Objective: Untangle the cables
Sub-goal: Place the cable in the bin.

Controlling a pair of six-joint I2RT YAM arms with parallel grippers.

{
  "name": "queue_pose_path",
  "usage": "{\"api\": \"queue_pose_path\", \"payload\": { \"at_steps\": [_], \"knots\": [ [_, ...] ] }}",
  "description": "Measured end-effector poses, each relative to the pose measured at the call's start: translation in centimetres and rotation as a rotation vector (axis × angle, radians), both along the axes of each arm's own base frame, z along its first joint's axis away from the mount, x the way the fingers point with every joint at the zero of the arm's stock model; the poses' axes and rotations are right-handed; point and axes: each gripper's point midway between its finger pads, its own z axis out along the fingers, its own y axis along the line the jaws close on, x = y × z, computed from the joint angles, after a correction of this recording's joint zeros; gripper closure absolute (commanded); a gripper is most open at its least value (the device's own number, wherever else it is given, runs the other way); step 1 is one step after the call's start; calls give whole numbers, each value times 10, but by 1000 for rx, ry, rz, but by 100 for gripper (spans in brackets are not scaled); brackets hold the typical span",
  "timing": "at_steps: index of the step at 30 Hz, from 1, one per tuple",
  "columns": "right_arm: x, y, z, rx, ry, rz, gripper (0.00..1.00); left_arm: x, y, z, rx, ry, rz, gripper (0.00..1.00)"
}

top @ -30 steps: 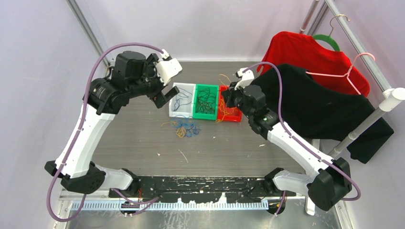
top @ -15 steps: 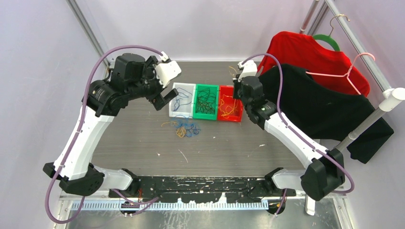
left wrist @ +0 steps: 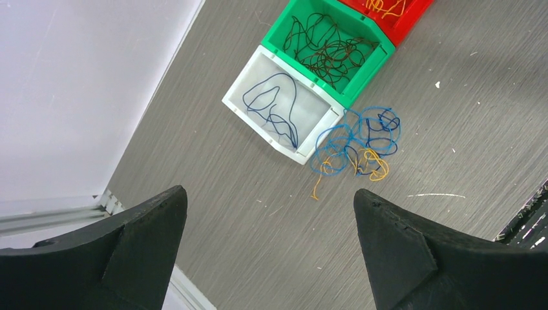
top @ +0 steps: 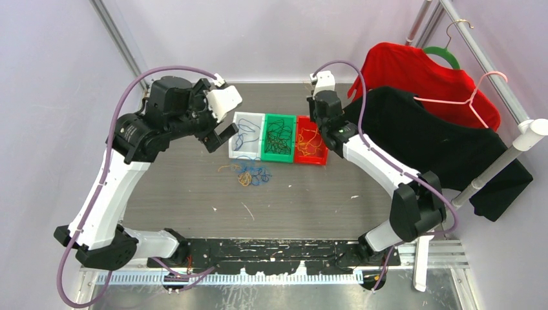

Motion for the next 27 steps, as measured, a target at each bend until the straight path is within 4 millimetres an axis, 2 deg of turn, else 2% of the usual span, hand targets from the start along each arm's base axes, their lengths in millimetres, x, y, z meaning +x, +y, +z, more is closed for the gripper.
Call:
{"api": "queue_pose_path", "payload": {
  "at_steps": [5, 11, 18, 22, 25, 27],
  "knots": [
    [6, 6, -21, -6, 43, 9, 99, -3, 3, 5, -8, -15, 0, 0],
    [7, 24, -49, 101, 119, 27, 99, -3, 3, 5, -8, -19, 2, 0],
    [8, 36, -116, 206, 311, -34, 99, -1, 5, 3, -2, -18, 11, 0],
    [6, 31, -145, 283, 399, -95, 98, -1, 5, 1, 1, -15, 14, 0],
    [7, 24, -160, 325, 441, -141, 90, -1, 6, 1, 2, -14, 14, 0],
    [6, 20, -166, 343, 462, -169, 78, -1, 6, 1, 3, -15, 16, 0]
  ]
}}
